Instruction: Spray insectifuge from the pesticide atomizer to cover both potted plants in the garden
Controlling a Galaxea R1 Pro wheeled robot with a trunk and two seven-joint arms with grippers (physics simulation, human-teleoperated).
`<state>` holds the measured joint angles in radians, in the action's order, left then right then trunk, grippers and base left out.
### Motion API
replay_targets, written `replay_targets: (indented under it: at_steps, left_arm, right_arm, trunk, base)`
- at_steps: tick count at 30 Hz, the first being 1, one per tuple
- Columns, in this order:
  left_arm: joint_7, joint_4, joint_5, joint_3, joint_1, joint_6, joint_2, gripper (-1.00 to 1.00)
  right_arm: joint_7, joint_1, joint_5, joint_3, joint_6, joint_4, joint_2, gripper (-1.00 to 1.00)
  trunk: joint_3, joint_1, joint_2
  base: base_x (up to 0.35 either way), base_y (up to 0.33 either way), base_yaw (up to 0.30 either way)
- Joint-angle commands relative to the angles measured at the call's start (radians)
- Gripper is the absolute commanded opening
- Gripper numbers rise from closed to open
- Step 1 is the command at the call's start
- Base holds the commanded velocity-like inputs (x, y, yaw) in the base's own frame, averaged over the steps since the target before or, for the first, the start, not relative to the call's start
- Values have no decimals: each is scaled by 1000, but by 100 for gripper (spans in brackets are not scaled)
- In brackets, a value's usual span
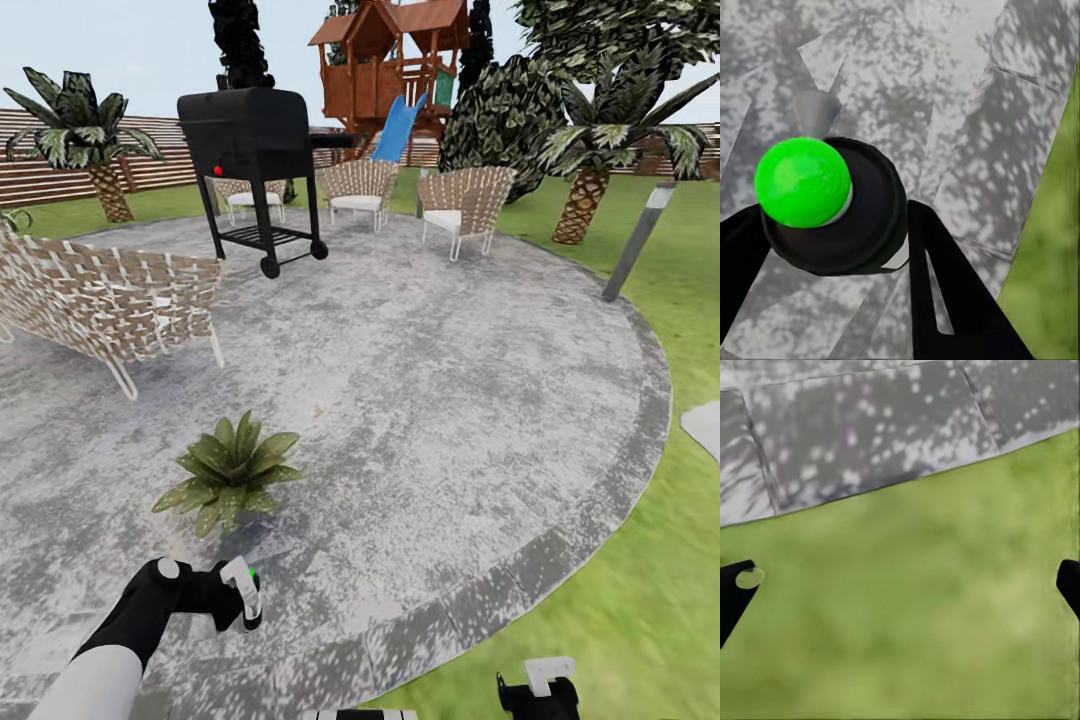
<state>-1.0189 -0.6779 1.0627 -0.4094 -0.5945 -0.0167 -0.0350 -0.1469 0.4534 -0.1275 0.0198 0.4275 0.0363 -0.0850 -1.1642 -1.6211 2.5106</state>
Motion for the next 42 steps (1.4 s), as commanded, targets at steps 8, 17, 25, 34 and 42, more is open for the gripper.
replay_targets:
  at_steps: [8,17,25,34,42]
  left_arm:
    - [-4,-2,4,-5,-1,-2,4,-100]
    - [-4,-1,-4,-7,-1,-4,10,-100]
    - [-12,13,-5,-4,-12,-10,25,-100]
    - [-22,33,0,2,-37,-7,37,-100]
    - [-112,88,13,133,-60,-13,29,-100]
  right_arm:
    - [-8,1,-11,2,0,-1,0,100]
    - [-8,1,-11,1,0,-1,-3,100]
    - [1,1,-14,5,-2,92,-51,100]
    - [382,2,-191,27,-13,448,-63,100]
    - [449,2,-275,173,-18,490,-20,100]
  trunk:
    - [7,0,0]
    - [16,0,0]
    - [21,0,0]
    - [22,0,0]
    - [22,0,0]
  base:
    - [200,-271,-200]
    - [142,-133,-197]
    - [1,-1,-114]
    - [0,0,-3]
    - [0,0,-13]
